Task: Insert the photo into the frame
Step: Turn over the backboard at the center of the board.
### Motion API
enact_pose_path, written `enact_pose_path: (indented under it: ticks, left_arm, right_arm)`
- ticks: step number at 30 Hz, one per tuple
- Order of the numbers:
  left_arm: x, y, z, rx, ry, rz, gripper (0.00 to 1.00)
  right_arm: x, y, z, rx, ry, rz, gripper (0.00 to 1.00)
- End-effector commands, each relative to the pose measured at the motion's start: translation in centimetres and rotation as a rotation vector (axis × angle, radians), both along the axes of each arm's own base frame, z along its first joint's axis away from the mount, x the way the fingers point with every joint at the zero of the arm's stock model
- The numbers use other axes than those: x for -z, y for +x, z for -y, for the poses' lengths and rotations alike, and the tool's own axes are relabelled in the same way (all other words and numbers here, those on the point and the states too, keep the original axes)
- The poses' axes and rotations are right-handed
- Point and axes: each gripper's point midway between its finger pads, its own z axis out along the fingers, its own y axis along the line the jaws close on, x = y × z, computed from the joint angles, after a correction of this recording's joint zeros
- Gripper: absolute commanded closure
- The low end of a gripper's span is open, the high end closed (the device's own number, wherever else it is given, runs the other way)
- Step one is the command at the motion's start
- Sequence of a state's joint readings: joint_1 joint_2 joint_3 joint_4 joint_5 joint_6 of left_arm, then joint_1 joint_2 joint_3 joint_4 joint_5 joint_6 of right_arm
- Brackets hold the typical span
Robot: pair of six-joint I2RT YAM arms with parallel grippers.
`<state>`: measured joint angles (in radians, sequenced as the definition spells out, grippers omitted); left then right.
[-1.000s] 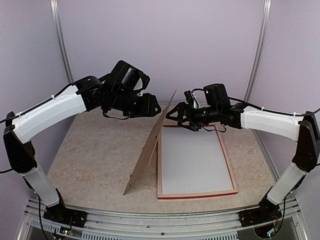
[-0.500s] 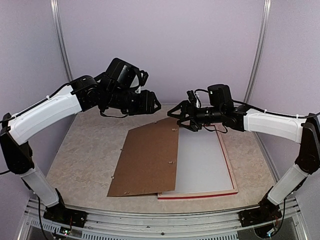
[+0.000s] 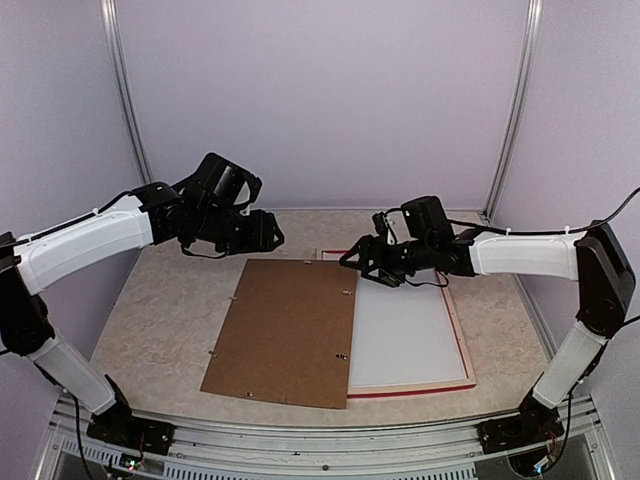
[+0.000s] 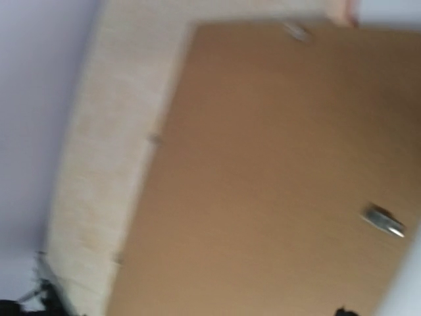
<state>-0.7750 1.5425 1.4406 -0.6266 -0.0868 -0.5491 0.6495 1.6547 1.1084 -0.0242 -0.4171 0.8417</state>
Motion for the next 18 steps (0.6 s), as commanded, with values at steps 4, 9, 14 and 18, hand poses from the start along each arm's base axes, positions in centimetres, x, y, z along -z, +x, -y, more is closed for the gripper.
enact_pose_path:
  ticks: [4,9,14,18]
  left_arm:
    - [6.8,2.8,-7.6,-0.135,-0.011,-0.074,0.27]
    - [11.7,2.9,-12.1,-0.217,-0.011,-0.148,0.18]
    - [15.6,2.1,-13.4,-0.226,-0.055,-0.233,0.16]
    - [18.0,1.6,-13.7,-0.226,-0.097,-0.296,0.15]
  right_arm:
    - [8.3,-1.2,0.6,-0.025,-0.125,-0.108,0.2]
    - [10.9,-1.8,0.0,-0.045,-0.137,-0.149,0.21]
    - [11.9,-2.0,-0.6,-0.066,-0.12,-0.163,0.25]
    - [12.5,-2.2,-1.1,-0.076,-0.104,-0.181,0.28]
